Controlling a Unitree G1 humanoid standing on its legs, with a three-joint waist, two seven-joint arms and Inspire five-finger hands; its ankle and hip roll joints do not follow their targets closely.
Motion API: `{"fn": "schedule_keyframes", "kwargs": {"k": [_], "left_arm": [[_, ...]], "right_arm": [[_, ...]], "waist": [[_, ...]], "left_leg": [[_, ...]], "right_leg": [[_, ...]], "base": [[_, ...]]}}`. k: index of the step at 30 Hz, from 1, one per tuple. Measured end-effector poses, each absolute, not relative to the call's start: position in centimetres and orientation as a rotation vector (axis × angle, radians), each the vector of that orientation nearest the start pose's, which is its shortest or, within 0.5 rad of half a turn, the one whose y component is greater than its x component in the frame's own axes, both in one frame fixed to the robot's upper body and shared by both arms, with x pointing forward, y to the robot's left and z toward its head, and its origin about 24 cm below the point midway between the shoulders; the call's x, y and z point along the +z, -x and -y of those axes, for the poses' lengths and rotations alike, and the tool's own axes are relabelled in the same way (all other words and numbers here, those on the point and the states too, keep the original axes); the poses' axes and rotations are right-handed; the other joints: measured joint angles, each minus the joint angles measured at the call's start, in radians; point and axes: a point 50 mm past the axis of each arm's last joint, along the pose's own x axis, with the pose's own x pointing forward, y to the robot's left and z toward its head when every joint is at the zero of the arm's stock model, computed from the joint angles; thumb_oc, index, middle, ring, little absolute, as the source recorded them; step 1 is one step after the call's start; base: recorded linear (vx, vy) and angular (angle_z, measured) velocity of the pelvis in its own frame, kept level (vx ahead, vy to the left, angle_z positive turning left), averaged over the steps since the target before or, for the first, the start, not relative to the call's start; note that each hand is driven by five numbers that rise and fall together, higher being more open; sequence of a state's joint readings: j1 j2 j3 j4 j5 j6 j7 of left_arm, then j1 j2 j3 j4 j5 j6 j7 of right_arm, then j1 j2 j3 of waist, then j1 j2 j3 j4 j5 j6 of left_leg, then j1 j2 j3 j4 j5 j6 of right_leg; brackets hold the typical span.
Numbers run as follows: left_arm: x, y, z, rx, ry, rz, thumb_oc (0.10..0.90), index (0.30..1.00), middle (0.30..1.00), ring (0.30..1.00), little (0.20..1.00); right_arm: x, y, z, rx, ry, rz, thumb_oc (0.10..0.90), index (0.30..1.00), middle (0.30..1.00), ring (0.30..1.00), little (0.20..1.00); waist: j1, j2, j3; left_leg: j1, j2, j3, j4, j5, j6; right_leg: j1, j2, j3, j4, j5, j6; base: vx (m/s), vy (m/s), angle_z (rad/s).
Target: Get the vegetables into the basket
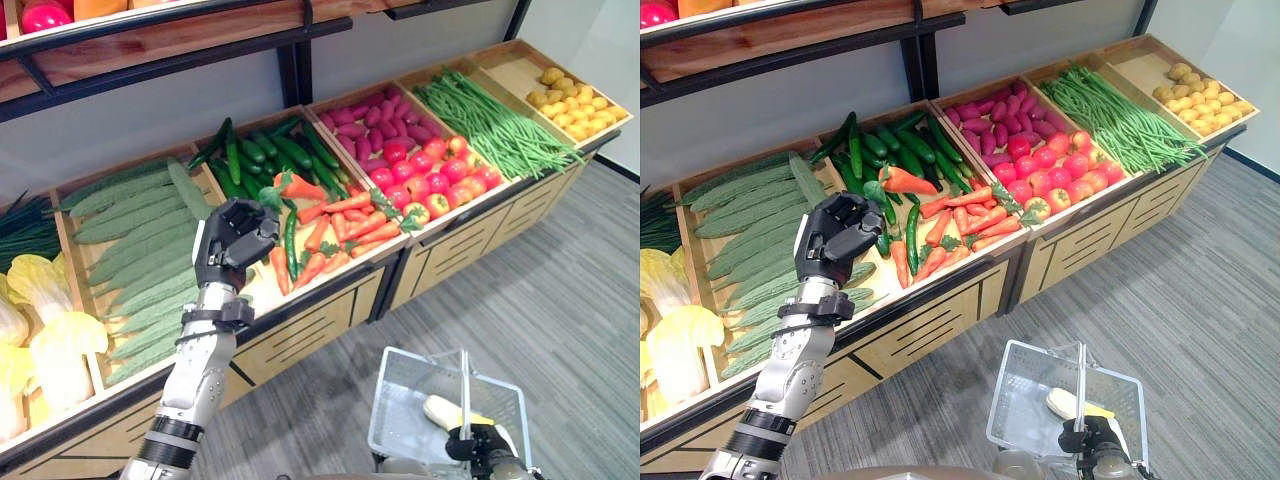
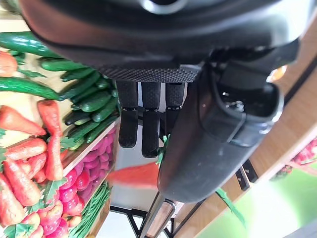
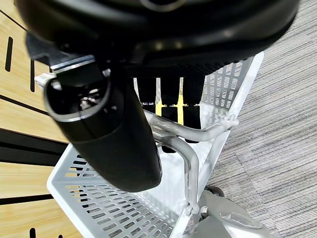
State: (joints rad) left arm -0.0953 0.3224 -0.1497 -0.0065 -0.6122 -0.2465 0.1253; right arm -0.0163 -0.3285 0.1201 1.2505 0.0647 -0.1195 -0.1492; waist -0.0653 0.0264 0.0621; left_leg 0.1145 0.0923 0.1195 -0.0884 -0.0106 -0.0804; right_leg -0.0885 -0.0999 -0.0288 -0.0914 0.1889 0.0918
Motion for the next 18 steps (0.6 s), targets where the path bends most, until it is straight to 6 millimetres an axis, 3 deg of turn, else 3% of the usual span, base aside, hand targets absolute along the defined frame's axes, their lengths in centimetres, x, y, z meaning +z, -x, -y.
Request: {"fn": "schedule_keyframes", "kwargs": {"k": [4,9,12,14,15,16,17,18], "left_arm": [[8.9,-26.8,-17.9,-0.043,0.353,0.252,0.400,0.300,0.300,0.300,0.300],[9.2,-26.7,-17.2,-0.100,0.389,0.262,0.400,0.300,0.300,0.300,0.300],[9.4,-26.5,-17.1,-0.137,0.370,0.272,0.400,0.300,0.300,0.300,0.300],[9.7,-26.5,-17.7,-0.145,0.338,0.288,0.400,0.300,0.300,0.300,0.300],[9.6,-26.4,-17.7,-0.146,0.334,0.284,0.400,0.300,0.300,0.300,0.300],[9.7,-26.4,-18.0,-0.149,0.324,0.286,0.400,0.300,0.300,0.300,0.300],[9.5,-26.3,-18.0,-0.148,0.331,0.278,0.400,0.300,0.300,0.300,0.300],[9.4,-26.3,-18.1,-0.146,0.342,0.272,0.400,0.300,0.300,0.300,0.300]], "right_arm": [[-14.5,-10.0,27.6,-0.250,0.388,-1.097,0.400,0.300,0.300,0.300,0.300],[-14.6,-9.3,27.8,-0.267,0.364,-1.110,0.400,0.300,0.300,0.300,0.300],[-14.9,-8.5,27.5,-0.292,0.323,-1.122,0.400,0.300,0.300,0.300,0.300],[-14.9,-9.5,26.5,-0.277,0.296,-1.095,0.400,0.300,0.300,0.300,0.300],[-15.1,-9.3,26.2,-0.280,0.284,-1.097,0.400,0.300,0.300,0.300,0.300],[-15.3,-9.4,25.7,-0.278,0.272,-1.103,0.400,0.300,0.300,0.300,0.300],[-15.2,-9.6,25.8,-0.285,0.272,-1.102,0.400,0.300,0.300,0.300,0.300],[-15.0,-10.1,26.0,-0.312,0.267,-1.086,0.400,0.300,0.300,0.300,0.300]], "waist": [[0.000,-0.008,-0.002],[-0.004,-0.037,0.001],[-0.019,-0.099,0.007],[-0.026,-0.132,0.006],[-0.025,-0.141,0.005],[-0.006,-0.151,0.009],[0.020,-0.127,0.021],[0.029,-0.106,0.035]], "left_leg": [[0.000,-0.016,0.000,0.002,0.001,0.007],[0.005,-0.065,0.007,0.003,0.002,0.041],[0.006,-0.130,0.032,0.006,0.001,0.072],[-0.010,-0.152,0.086,0.009,-0.008,0.110],[-0.016,-0.154,0.104,0.011,0.002,0.103],[-0.040,-0.144,0.139,0.047,-0.009,0.116],[-0.045,-0.110,0.168,0.057,-0.014,0.117],[-0.047,-0.081,0.182,0.066,-0.014,0.118]], "right_leg": [[0.000,-0.015,0.004,0.004,0.006,0.009],[0.000,-0.057,0.025,0.005,0.020,0.034],[-0.020,-0.102,0.066,0.007,0.036,0.066],[-0.062,-0.143,0.090,0.007,0.017,0.088],[-0.076,-0.143,0.034,0.024,-0.001,0.083],[-0.091,-0.161,-0.067,0.040,-0.044,0.032],[-0.118,-0.175,-0.179,0.104,-0.088,0.007],[-0.139,-0.185,-0.251,0.212,-0.110,0.013]], "base": [[-0.05,0.121,0.00],[-0.10,0.175,-0.05],[-0.13,0.132,-0.23],[-0.24,0.093,-0.64],[-0.31,0.129,-0.68],[-0.16,0.095,-0.68],[-0.10,0.064,-0.74],[-0.09,0.068,-0.53]]}}
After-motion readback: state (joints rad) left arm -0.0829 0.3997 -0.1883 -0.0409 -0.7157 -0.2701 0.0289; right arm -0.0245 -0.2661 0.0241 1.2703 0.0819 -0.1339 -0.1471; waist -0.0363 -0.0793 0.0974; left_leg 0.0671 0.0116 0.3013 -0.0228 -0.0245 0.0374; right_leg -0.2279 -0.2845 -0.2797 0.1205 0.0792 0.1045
